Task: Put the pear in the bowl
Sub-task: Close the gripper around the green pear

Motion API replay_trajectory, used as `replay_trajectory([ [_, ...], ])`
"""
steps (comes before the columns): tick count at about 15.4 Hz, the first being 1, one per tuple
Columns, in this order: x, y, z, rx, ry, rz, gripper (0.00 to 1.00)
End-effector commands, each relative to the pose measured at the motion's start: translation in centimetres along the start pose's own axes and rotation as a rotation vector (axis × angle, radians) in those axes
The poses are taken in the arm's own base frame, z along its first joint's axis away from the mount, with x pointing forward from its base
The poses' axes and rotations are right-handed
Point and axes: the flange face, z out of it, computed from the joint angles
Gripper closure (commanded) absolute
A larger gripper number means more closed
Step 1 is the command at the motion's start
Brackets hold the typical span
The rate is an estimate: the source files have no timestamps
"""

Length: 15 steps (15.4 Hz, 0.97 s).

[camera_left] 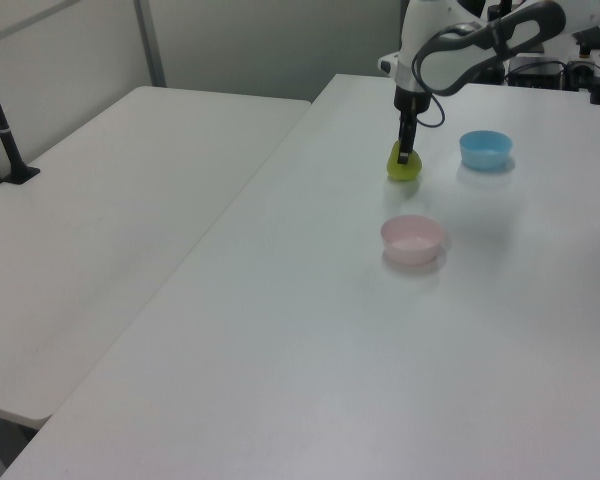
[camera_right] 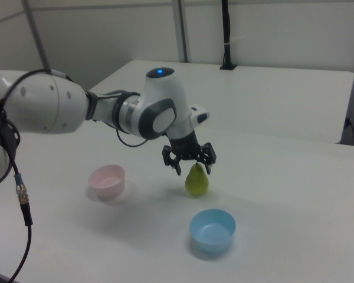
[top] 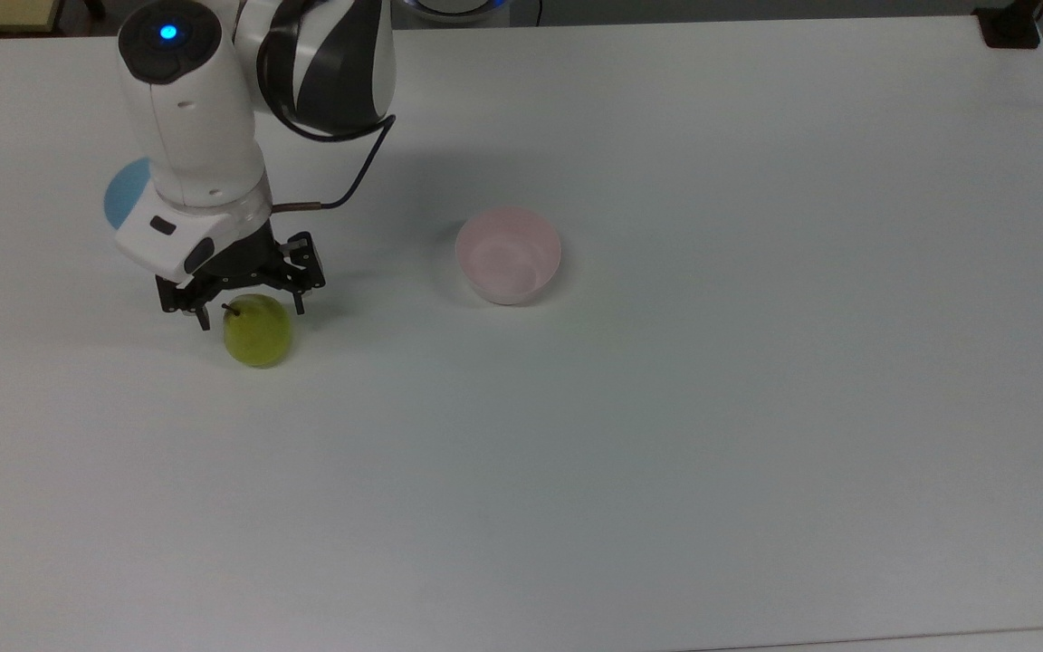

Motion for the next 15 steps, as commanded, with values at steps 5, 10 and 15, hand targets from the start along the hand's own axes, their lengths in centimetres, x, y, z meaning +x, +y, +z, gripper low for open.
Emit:
replay_trajectory([
  [5, -1.7, 0.3, 3.9, -0.029, 0.012, 0.003, 0.51],
  [10, -1.5, 0.0, 3.3, -0.026, 0.015, 0.001, 0.95],
  [15, -1.2, 0.1, -1.9, 0.001, 0.047, 0.032, 0.95],
])
